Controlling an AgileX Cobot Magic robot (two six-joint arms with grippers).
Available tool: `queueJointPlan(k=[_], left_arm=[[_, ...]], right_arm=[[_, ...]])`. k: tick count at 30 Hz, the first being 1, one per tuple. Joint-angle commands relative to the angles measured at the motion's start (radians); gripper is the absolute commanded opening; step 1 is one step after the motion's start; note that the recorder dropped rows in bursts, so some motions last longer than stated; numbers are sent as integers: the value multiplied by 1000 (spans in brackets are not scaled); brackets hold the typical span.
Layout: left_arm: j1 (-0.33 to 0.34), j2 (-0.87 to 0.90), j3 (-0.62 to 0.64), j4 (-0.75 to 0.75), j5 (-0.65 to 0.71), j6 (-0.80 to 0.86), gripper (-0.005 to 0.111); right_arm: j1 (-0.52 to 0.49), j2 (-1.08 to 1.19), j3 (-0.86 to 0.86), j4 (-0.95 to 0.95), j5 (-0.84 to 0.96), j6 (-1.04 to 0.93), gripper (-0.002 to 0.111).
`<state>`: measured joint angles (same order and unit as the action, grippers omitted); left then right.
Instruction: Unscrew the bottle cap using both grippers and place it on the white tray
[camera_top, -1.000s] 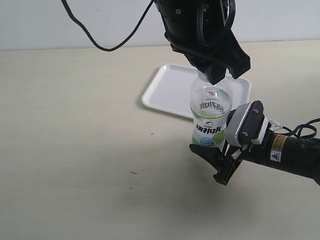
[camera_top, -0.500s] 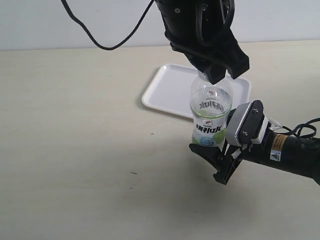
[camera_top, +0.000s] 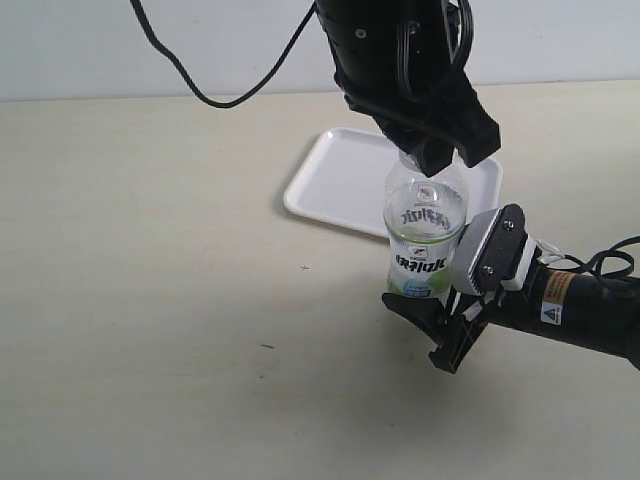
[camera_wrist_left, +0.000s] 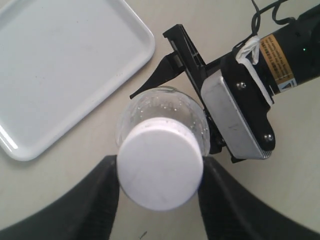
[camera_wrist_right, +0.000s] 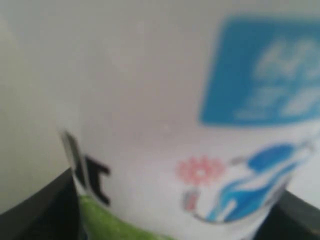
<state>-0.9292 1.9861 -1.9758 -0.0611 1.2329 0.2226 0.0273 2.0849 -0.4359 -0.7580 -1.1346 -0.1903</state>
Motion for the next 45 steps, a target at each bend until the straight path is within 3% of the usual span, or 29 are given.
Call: queueJointPlan(k=[1,10,21,26,30,32,38,45], left_arm=[[2,-2,-4,-5,-12,8,7],[2,-2,-4,-5,-12,8,41],[2,-2,-4,0,-12,6,57],[2,-2,-4,0,-12,6,58],[2,-2,-4,0,-12,6,56],[2,-2,-4,0,-12,8,50],[2,-2,-4,2,-12,10,1],[2,-8,-4,3,-12,12,0]], right_arm=[[-4,-7,-2,-4,-39,2,0],[-4,-7,-2,-4,-40,5,0],[-4,-7,-2,-4,-41,4,0],[-4,-7,-2,-4,-45,9,0],[-4,-7,-2,-4,-48,9,0],[-4,-7,-2,-4,-48,9,0],[-4,-7,-2,-4,-48,19,0],[-4,-7,-2,-4,-42,19,0]])
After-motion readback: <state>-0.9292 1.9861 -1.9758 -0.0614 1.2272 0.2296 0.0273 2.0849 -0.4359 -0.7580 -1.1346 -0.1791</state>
